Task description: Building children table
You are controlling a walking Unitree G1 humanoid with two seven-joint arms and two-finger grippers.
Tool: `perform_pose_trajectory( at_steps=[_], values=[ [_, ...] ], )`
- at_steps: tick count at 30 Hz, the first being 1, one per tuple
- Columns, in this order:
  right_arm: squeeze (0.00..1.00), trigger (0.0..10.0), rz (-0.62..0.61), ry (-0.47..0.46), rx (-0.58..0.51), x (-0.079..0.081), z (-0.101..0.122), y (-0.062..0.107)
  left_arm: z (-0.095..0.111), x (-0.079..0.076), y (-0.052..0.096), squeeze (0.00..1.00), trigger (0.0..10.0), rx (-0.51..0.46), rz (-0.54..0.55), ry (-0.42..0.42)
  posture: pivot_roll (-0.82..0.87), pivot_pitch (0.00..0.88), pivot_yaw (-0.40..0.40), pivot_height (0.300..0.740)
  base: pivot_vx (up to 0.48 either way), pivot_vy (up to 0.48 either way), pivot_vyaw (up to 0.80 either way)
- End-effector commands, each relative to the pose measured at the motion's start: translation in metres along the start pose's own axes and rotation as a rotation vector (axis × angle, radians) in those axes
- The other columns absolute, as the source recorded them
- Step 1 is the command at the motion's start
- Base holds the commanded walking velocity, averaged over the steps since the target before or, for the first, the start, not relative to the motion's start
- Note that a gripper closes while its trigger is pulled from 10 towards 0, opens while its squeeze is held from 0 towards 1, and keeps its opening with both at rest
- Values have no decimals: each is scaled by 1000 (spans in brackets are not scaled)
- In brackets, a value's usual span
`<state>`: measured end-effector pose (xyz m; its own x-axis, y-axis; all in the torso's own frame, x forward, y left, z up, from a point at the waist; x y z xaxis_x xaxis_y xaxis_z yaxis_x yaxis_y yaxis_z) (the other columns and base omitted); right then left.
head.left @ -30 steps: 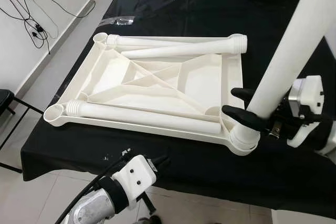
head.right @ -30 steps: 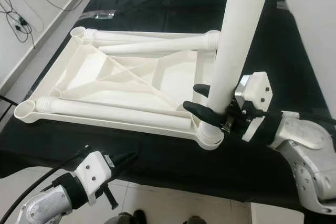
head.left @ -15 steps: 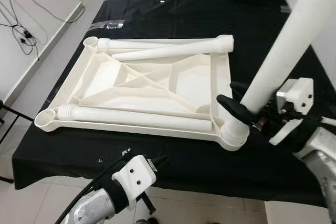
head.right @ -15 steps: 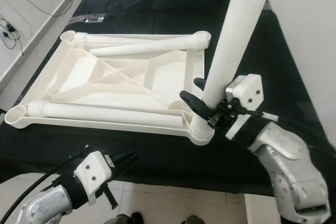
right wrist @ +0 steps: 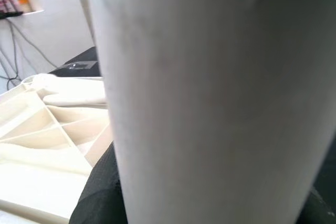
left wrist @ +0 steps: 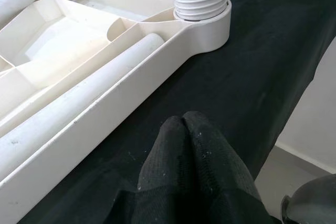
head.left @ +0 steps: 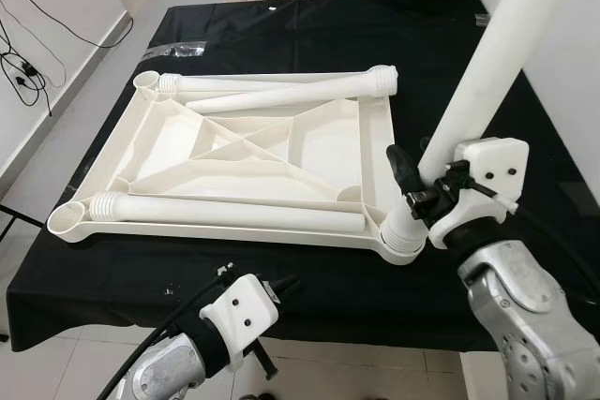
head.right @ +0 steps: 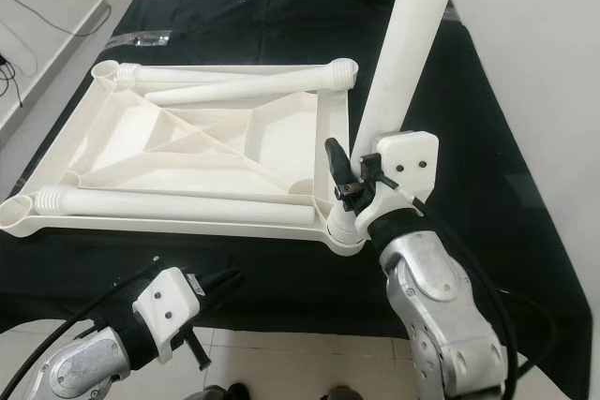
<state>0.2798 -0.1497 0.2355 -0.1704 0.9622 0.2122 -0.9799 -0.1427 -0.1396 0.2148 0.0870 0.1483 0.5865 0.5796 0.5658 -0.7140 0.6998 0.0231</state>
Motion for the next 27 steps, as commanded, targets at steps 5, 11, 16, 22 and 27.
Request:
perform_pose_trajectory(
  at_steps=[5, 11, 16, 22, 27],
  values=[
    [0, 10000, -170, -19, 218, -25, -47, 0, -5, 0, 3, 0, 10000, 22, 7, -2, -5, 241, 72, 740, 0, 0, 0],
    [0, 10000, -105, -40, 186, -15, -43, 0, -6, 1, 3, 0, 10000, 23, 10, -5, -4, 238, 73, 740, 0, 0, 0],
    [0, 10000, 220, -4, 69, 9, -17, -7, -6, 0, 2, 0, 10000, 22, 9, -8, -5, 222, 80, 740, 0, 0, 0],
    [0, 10000, 468, 32, 41, 23, 2, -4, -5, 1, 0, 0, 10000, 17, 7, -14, -2, 213, 80, 740, 0, 0, 0],
    [0, 10000, 613, 4, 42, 31, 11, -3, -5, 4, -2, 0, 10000, 13, 23, -17, 5, 206, 80, 740, 0, 0, 0]
  ],
)
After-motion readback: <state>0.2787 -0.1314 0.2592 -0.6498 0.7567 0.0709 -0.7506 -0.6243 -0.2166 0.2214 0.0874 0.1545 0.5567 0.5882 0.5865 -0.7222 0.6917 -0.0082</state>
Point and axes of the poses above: a point about 5 cm out from each wrist's last joint towards the gripper, its own y axis pointing back from the gripper into the wrist, its own z axis along the axis of the wrist's last joint, x = y × z, the point moved 3 cm from there along -y, pointing out of the wrist towards the gripper, and after that the axes turned 13 degrees about -y, right-handed, at the moved point
